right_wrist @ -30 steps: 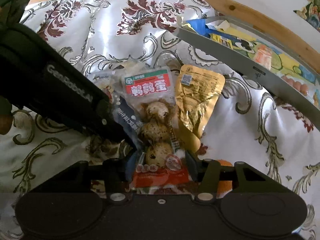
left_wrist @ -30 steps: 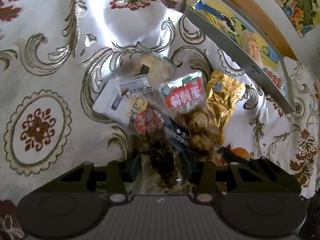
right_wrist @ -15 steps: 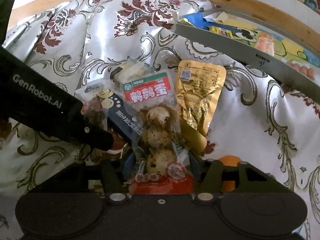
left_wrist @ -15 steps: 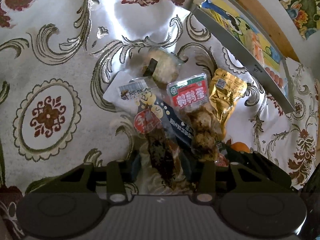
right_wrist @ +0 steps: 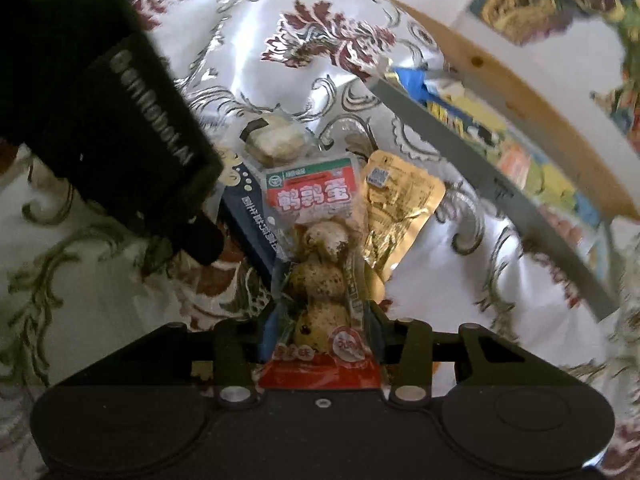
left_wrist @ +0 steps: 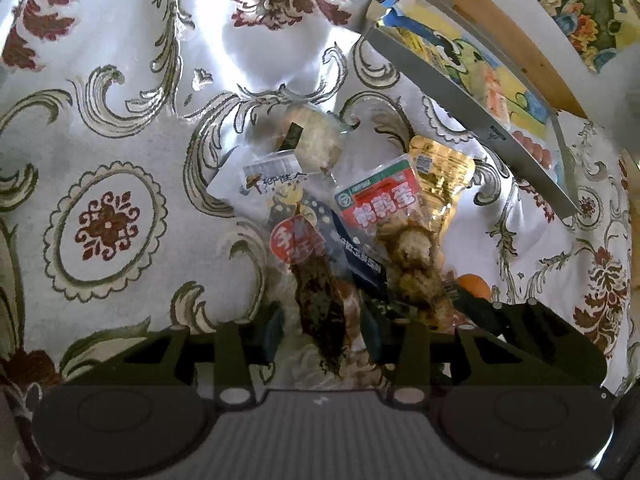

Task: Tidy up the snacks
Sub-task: 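Lower the right tool onto the quail-egg pack while the left tool approaches the dried-meat pack, then grasp the quail-egg pack with the right tool while the left tool grasps the dried-meat pack, then carry both packs over the grey tray and open both tools, then lift both tools away from the tray back over the remaining snacks, then lower the left tool onto the blue Ca stick pack while the right tool approaches the orange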

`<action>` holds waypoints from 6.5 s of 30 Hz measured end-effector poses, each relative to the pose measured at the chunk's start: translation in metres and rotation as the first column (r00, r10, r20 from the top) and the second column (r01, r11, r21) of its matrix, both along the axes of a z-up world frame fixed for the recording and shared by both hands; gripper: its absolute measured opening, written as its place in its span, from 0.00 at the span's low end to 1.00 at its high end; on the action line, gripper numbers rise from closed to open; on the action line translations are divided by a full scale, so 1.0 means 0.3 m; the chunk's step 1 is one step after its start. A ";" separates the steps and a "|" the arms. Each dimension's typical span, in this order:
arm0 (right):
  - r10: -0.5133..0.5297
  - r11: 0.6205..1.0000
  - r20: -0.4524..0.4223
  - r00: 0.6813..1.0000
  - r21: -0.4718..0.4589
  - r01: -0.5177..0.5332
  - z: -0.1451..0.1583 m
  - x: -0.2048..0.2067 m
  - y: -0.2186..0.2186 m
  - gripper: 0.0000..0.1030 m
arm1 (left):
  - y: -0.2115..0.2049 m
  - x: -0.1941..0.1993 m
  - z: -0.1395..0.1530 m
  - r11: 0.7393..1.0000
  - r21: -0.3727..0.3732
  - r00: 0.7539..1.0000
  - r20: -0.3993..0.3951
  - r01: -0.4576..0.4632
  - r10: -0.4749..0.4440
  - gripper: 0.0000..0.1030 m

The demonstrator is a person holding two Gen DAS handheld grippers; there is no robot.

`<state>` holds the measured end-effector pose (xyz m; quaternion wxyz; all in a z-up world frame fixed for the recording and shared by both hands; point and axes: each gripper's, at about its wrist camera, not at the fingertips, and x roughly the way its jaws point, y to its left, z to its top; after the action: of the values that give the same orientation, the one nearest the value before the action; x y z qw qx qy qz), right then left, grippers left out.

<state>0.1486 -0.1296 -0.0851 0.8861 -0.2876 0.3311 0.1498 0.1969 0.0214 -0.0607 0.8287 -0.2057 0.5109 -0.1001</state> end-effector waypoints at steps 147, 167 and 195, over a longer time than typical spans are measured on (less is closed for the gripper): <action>-0.465 0.823 0.315 0.827 0.497 0.274 0.406 -0.369 -0.323 0.99 | -0.074 -0.333 0.241 0.944 0.284 0.839 0.543 -0.167 -0.015 1.00; -0.456 0.821 0.126 0.881 0.443 0.361 0.344 -0.400 -0.266 0.99 | -0.042 -0.408 0.218 0.942 0.290 0.891 0.454 -0.168 0.019 1.00; -0.392 0.852 -0.022 0.919 0.367 0.373 0.298 -0.264 -0.239 0.99 | -0.036 -0.182 0.174 0.916 0.398 0.969 0.205 0.044 -0.136 1.00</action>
<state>0.0695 -0.2014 0.0041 0.9444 -0.0505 0.3242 0.0216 0.1424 0.0106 -0.0084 0.9007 0.0005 0.4306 -0.0573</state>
